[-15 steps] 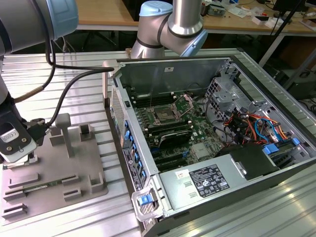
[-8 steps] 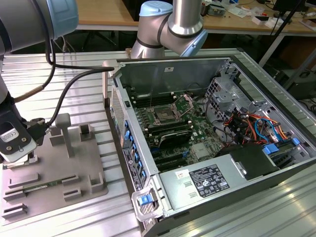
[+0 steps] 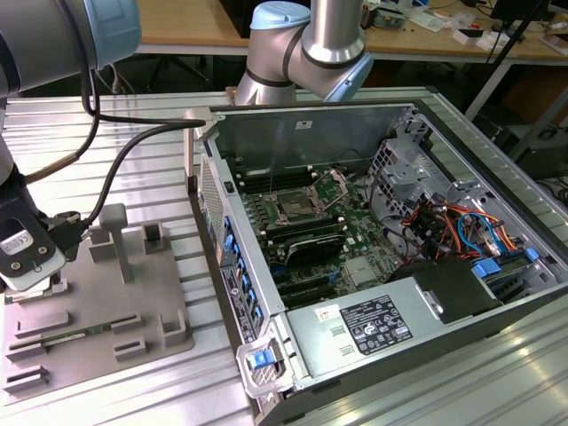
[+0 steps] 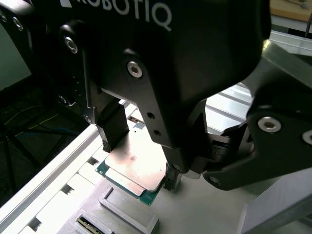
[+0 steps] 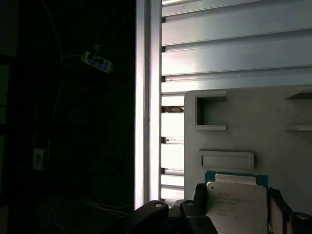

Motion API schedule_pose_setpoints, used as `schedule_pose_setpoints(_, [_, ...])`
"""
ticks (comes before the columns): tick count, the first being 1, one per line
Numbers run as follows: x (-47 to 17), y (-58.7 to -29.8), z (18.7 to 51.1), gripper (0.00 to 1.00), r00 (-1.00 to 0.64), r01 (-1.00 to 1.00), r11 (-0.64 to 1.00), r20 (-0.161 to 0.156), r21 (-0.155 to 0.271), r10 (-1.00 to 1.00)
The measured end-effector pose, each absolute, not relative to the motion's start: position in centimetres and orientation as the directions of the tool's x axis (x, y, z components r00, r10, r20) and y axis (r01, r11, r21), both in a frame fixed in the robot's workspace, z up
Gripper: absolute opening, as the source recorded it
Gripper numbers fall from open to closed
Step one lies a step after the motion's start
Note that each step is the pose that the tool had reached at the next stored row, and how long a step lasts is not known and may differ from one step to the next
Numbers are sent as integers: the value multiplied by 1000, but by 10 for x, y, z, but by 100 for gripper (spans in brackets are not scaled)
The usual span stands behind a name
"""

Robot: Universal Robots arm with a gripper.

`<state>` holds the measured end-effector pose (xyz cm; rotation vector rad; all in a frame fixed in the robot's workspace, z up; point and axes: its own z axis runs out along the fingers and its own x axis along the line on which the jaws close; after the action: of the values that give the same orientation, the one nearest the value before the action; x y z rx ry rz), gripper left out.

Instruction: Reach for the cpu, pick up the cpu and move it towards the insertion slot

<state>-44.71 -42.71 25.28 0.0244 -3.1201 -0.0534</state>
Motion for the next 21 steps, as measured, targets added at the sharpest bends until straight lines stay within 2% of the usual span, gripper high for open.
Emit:
schedule_pose_setpoints(11, [-447, -427, 254, 55, -1000, -15, 999, 20, 35, -16])
schedule_pose_setpoints(21, [-447, -427, 277, 55, -1000, -15, 999, 19, 35, -16])
